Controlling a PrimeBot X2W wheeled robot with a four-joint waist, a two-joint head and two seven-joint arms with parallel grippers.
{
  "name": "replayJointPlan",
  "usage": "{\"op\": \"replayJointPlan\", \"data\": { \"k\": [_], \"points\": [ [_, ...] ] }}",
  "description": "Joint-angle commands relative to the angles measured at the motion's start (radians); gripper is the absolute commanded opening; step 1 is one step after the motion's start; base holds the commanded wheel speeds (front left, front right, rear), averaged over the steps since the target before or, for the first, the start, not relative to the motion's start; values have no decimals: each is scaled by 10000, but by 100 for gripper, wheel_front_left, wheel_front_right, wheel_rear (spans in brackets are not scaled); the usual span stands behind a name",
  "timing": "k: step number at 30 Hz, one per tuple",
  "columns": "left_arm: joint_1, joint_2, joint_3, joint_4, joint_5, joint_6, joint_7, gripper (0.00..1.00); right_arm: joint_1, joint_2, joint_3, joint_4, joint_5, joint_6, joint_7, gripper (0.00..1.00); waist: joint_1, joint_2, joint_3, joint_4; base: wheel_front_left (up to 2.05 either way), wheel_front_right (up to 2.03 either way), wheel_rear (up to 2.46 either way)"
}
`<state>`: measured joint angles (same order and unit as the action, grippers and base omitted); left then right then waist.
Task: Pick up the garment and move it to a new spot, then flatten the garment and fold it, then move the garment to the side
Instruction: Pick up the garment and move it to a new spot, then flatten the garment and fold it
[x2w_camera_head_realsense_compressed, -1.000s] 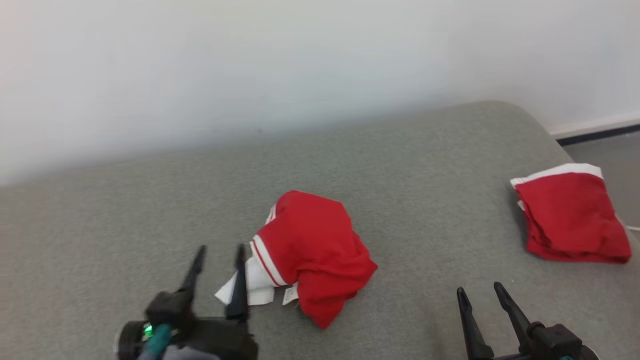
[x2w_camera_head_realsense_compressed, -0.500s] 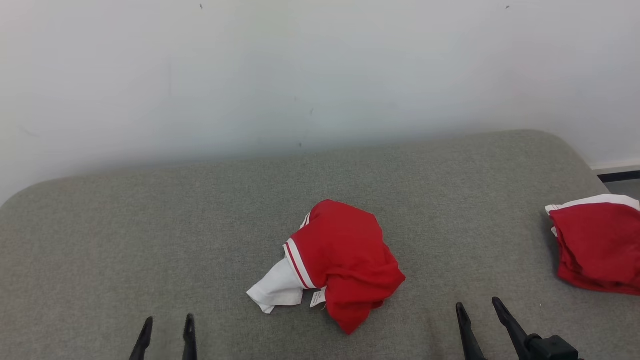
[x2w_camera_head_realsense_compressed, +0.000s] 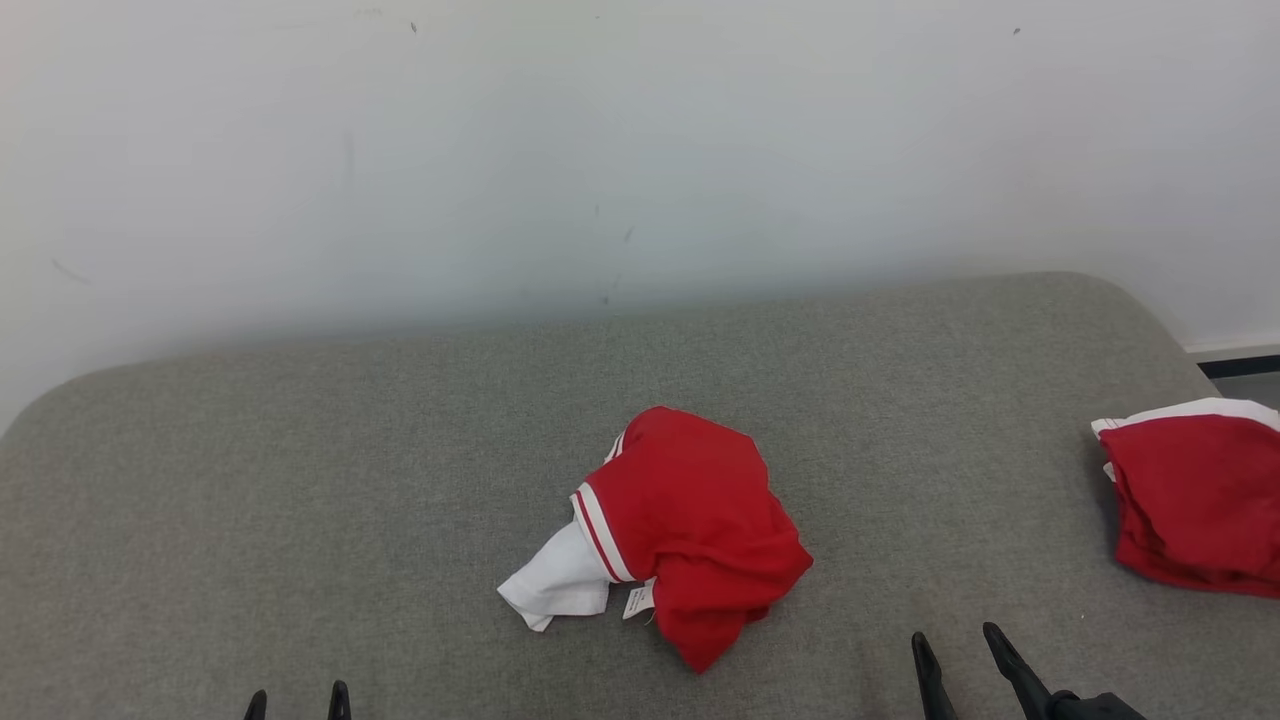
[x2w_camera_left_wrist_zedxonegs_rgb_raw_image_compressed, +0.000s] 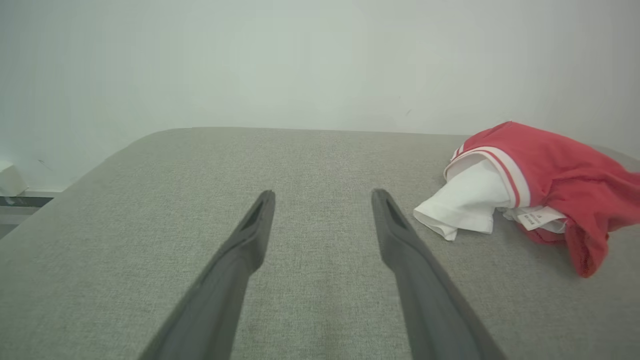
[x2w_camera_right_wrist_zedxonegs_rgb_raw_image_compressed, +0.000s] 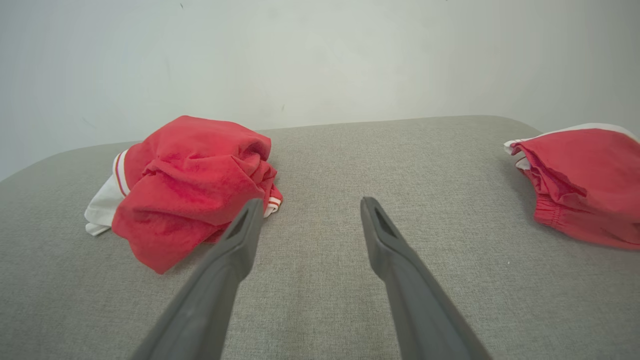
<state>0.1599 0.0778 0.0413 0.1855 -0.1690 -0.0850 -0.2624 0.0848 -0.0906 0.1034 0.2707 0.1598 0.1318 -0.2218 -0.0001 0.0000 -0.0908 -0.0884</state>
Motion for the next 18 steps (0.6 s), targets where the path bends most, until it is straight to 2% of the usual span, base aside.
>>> {"op": "replayJointPlan", "data": {
  "k": [1,18],
  "points": [
    [105,-58,58,33,82,-52,-32,100,29,12,-14,-14,51,-26,-86,100,1,0,8,-14,0,0,0],
    [66,-259,412,30,304,-288,-32,100,9,34,17,-5,49,-27,-143,100,1,0,97,-101,0,0,0]
  ]
}}
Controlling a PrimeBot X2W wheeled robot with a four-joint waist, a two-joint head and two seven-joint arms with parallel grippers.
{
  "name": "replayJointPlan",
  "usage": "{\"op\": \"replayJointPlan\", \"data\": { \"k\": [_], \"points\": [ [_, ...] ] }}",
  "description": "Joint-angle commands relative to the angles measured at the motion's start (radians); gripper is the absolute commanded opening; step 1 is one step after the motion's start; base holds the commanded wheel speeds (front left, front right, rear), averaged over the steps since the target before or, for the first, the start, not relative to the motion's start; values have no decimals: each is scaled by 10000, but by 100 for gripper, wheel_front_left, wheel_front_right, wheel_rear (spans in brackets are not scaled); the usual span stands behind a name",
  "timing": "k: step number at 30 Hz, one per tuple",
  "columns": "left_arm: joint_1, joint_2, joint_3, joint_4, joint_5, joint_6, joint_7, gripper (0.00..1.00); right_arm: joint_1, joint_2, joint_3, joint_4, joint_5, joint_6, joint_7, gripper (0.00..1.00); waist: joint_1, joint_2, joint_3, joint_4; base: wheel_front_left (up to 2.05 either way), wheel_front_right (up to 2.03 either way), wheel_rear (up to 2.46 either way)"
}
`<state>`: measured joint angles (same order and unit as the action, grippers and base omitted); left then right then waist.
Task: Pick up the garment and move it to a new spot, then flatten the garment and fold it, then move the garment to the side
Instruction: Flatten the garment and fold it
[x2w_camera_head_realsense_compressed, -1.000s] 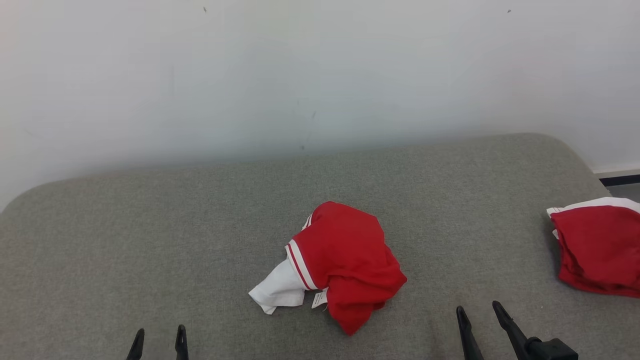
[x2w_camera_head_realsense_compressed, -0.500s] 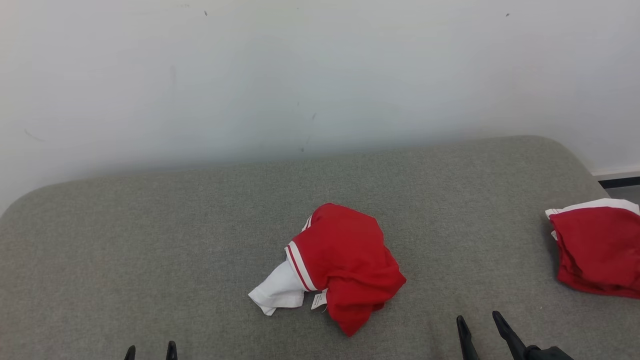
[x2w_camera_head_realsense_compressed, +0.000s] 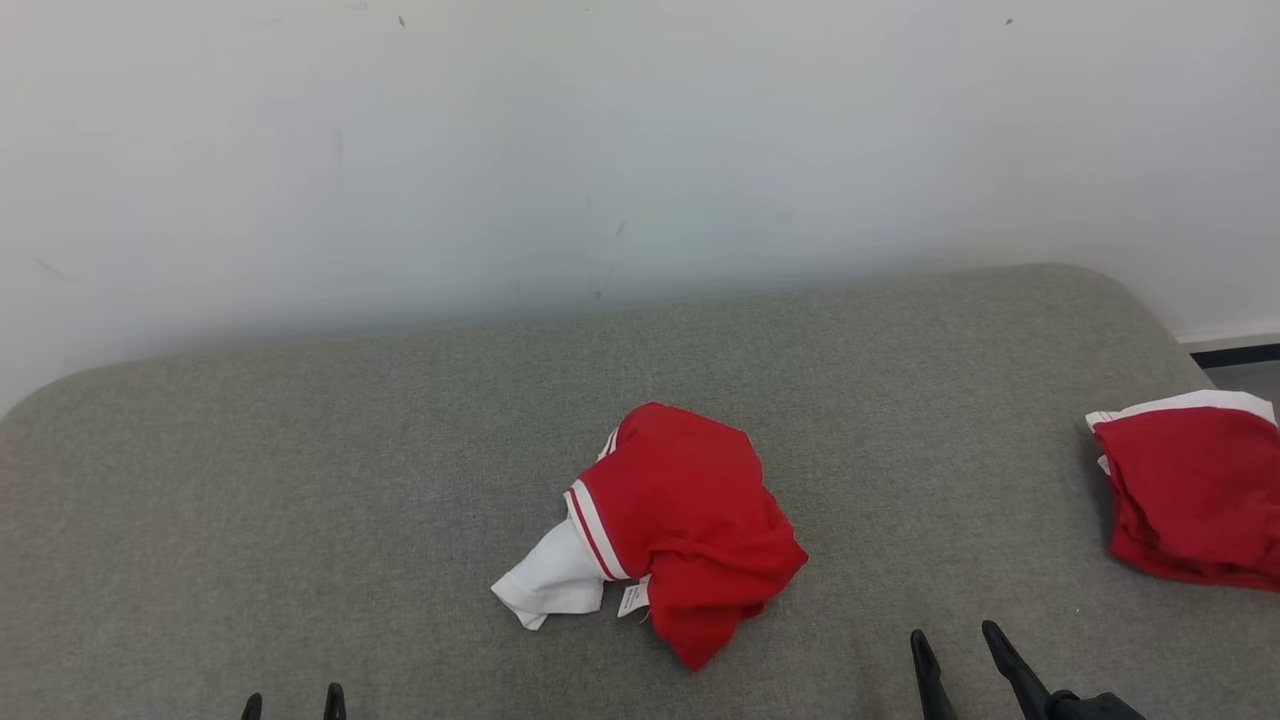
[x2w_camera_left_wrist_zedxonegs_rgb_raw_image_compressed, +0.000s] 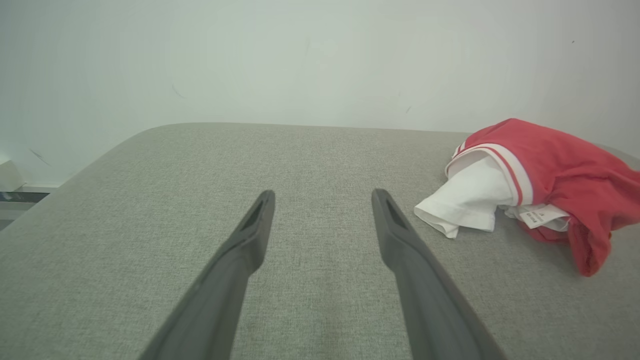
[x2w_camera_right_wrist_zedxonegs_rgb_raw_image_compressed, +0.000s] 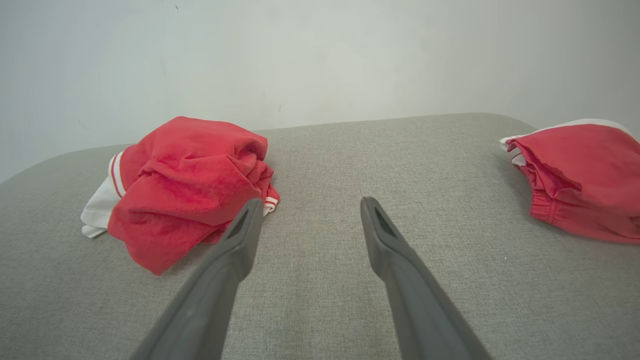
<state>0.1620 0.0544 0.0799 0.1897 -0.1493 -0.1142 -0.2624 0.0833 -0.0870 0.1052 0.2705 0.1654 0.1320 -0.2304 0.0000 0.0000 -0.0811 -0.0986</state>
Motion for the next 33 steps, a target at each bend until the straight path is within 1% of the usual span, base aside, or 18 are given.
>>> {"op": "replayJointPlan", "data": {
  "k": [1,10,16,20,25,31,33],
  "points": [
    [43,-29,29,4,120,-7,-32,100,26,5,10,-10,-9,-28,-59,100,0,0,4,-2,0,0,0],
    [-16,-44,-8,84,134,-85,-33,100,-8,-27,84,8,52,-29,-73,100,0,0,6,-32,0,0,0],
    [-102,-47,47,62,43,-40,-33,100,-37,-46,108,-7,79,-29,-67,100,0,0,33,-76,0,0,0],
    [-413,-47,17,254,127,-68,-33,100,-125,-43,179,-10,73,-29,-50,100,0,0,84,-199,0,0,0],
    [-1354,19,-497,1209,68,-132,9,100,-215,-65,306,-28,57,-28,10,100,0,0,157,-520,0,0,0],
    [-3183,40,-1057,2717,-125,-163,1201,100,-288,-85,537,-111,54,-29,71,100,0,0,349,-1085,0,0,0],
    [-3732,28,-1098,3244,-195,-78,1634,100,-344,-76,631,-127,78,-28,92,100,0,0,445,-1322,0,0,0]
  ]
}}
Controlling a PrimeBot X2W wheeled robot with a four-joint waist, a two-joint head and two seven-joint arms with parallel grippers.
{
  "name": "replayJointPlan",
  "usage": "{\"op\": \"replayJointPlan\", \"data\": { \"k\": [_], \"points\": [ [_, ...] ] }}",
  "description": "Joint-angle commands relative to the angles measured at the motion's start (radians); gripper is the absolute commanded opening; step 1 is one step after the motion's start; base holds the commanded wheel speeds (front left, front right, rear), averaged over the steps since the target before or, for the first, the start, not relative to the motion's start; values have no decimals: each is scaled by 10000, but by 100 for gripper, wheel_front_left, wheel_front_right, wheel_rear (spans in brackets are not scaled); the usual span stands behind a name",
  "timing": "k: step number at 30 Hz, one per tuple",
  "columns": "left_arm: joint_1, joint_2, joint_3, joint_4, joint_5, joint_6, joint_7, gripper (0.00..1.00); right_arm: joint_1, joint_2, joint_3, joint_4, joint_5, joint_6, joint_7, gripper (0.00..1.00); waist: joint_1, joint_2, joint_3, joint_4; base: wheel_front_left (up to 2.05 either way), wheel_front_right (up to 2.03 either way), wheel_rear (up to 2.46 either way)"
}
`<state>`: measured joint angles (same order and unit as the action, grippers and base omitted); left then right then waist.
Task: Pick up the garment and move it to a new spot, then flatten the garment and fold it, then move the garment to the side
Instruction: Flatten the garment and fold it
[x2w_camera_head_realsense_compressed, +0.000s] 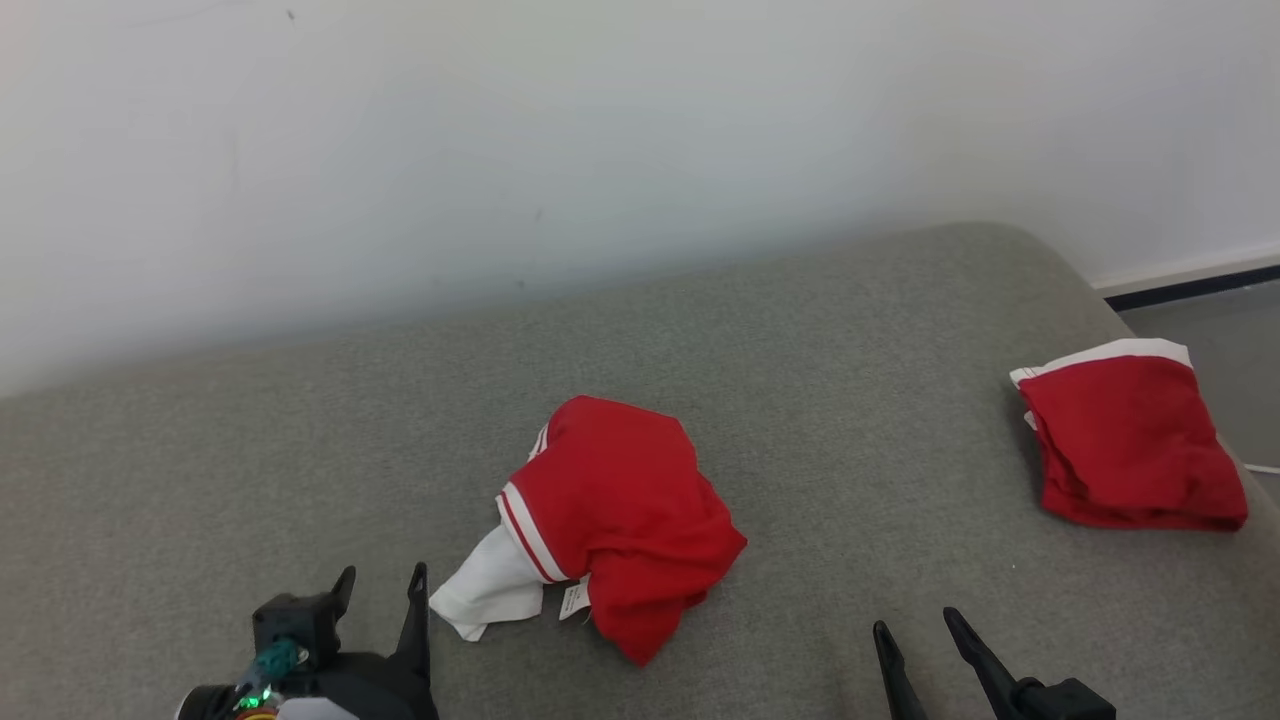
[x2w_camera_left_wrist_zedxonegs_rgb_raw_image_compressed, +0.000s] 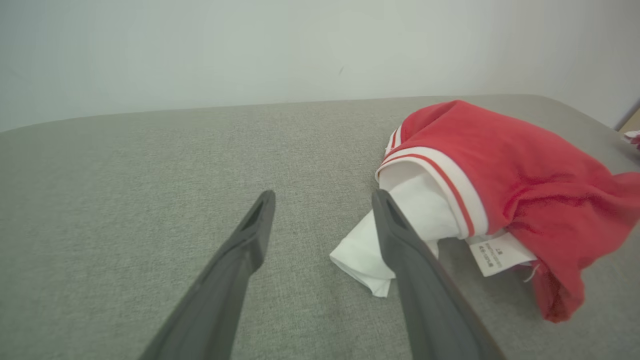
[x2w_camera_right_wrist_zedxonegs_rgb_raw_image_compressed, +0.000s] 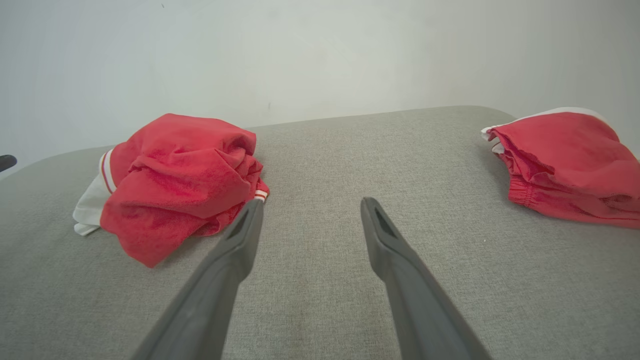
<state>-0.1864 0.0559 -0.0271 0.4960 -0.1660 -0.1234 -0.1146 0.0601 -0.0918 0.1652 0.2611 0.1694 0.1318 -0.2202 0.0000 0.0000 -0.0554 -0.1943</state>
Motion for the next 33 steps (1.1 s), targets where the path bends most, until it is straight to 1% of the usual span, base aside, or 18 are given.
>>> {"op": "replayJointPlan", "data": {
  "k": [1,4,5,8,12,16,18,20,21,22,23,28,33],
  "points": [
    [-502,3,-68,452,-52,48,373,100,-140,-26,83,-31,52,-26,5,100,0,0,235,-499,0,0,0],
    [-1114,164,-272,1201,193,146,1007,100,-200,-33,241,-53,62,-27,25,100,0,0,400,-905,0,0,0],
    [-1114,164,-272,1201,193,146,1007,100,-200,-33,241,-53,62,-27,25,100,0,0,400,-905,0,0,0],
    [-1446,220,-364,1851,304,299,1644,100,-222,-41,241,-90,69,-27,36,100,0,0,567,-1265,0,0,0],
    [-1710,364,-166,2568,242,852,2487,100,-210,-39,183,-116,58,-27,8,100,0,0,784,-1626,0,0,0],
    [-1789,358,-112,3081,30,900,3307,100,-240,-20,159,-131,75,-27,-29,100,0,0,905,-1826,0,0,0],
    [-1736,313,-105,3224,-125,807,3640,100,-262,-7,138,-130,91,-26,-50,100,0,0,938,-1852,0,0,0],
    [-1716,226,-154,3252,-290,623,3876,100,-262,17,117,-127,92,-27,-73,100,0,0,952,-1844,0,0,0],
    [-1700,176,-222,3261,-360,549,3997,98,-246,31,107,-121,78,-26,-81,100,0,0,948,-1828,0,0,0],
    [-1689,131,-307,3224,-386,446,4063,18,-230,40,90,-112,63,-26,-91,100,0,0,937,-1799,0,0,0],
    [-1703,67,-388,3048,-501,373,4040,0,-236,61,113,-87,60,-27,-87,100,0,0,906,-1737,0,0,0],
    [-2306,106,-378,2056,-679,406,3151,0,-275,57,171,-59,68,-26,-100,100,0,0,791,-1535,0,0,0],
    [-3137,-23,-774,959,-707,546,1866,0,-255,20,145,-73,72,-27,-78,100,0,0,700,-1337,0,0,0]
  ]
}}
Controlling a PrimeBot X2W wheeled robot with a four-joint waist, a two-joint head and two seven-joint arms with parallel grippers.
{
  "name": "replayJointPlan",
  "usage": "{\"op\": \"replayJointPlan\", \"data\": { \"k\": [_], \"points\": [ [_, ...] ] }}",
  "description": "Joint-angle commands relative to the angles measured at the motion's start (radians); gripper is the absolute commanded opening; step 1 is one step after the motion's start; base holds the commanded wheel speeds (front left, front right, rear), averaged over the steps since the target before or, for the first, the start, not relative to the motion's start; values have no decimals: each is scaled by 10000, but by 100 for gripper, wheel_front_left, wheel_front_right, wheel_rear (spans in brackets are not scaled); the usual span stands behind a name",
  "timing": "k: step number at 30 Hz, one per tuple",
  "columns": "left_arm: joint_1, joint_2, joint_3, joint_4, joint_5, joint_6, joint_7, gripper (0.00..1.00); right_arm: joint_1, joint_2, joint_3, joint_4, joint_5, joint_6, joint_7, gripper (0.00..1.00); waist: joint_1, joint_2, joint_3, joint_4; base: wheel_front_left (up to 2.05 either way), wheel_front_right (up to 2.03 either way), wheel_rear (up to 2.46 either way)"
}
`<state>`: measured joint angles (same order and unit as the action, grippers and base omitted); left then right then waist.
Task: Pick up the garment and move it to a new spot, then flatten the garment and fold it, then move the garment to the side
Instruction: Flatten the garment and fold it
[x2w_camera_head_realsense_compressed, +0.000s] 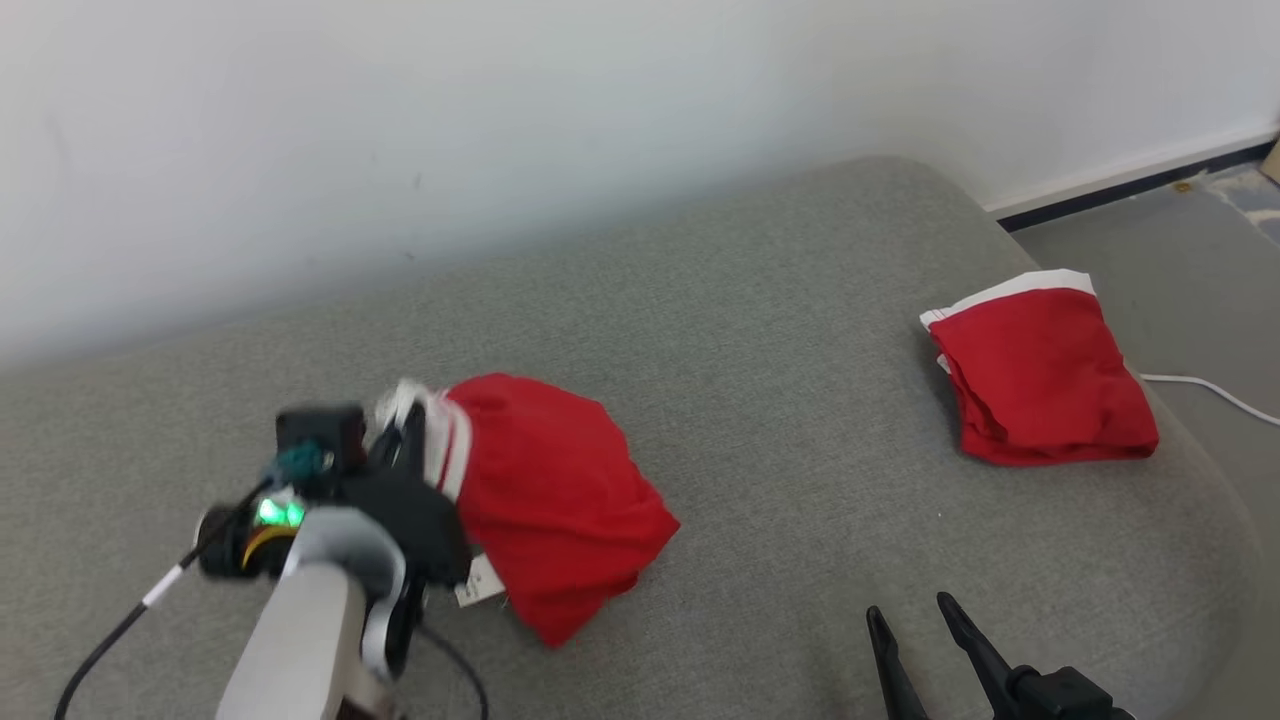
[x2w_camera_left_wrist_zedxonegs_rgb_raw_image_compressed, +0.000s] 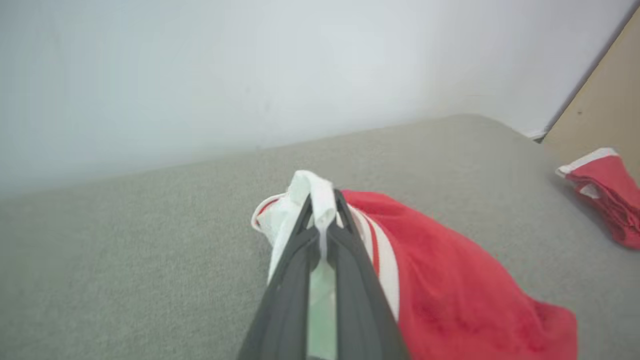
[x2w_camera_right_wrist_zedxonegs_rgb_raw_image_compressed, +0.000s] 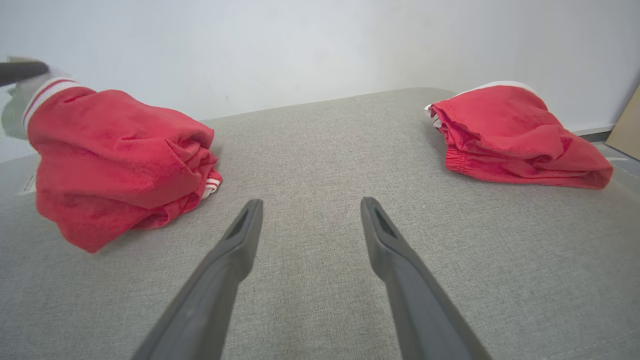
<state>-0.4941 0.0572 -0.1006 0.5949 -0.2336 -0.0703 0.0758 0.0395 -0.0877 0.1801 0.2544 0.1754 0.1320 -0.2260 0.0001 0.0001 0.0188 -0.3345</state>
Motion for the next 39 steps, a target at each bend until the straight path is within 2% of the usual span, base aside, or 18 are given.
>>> {"op": "replayJointPlan", "data": {
  "k": [1,3,7,14,17,23,28,30,31,39],
  "points": [
    [-285,-47,-178,-203,-110,-24,-239,0,-46,-25,4,-7,12,-28,-8,100,-1,-1,-50,94,0,0,0],
    [-795,-69,-555,-542,-182,-48,-646,0,-37,-32,20,-8,11,-29,13,100,-1,-1,-70,144,0,0,0],
    [-1823,-78,-1861,-1116,-1050,29,-1342,0,-125,-26,103,17,2,-29,40,100,-1,-1,-109,162,0,0,0],
    [-3975,-71,-3950,-1972,-2391,644,-2619,0,-221,-10,281,55,26,-28,60,100,-1,-1,-118,2,0,0,0],
    [-4551,-66,-4339,-2156,-2760,863,-2944,0,-209,-16,306,74,47,-28,46,100,-1,-1,-110,-46,0,0,0],
    [-5722,-68,-4753,-2941,-3937,1799,-3402,0,-232,16,360,146,58,-28,9,100,-1,-1,-61,-119,0,0,0],
    [-5169,-51,-4487,-3149,-3934,2428,-3406,0,-300,55,343,143,82,-29,-20,100,-1,-1,167,299,0,0,0],
    [-4624,-45,-4075,-2968,-3711,2652,-3409,0,-317,74,288,118,81,-28,-33,100,-1,-1,285,590,0,0,0],
    [-3894,-49,-3547,-2748,-3437,2759,-3410,0,-330,96,251,76,67,-29,-28,100,-1,-1,444,940,0,0,0],
    [-210,303,-884,-2867,-2692,2559,-3412,0,-374,88,96,-54,-40,-28,-15,100,-1,-1,851,2339,0,0,0]
  ]
}}
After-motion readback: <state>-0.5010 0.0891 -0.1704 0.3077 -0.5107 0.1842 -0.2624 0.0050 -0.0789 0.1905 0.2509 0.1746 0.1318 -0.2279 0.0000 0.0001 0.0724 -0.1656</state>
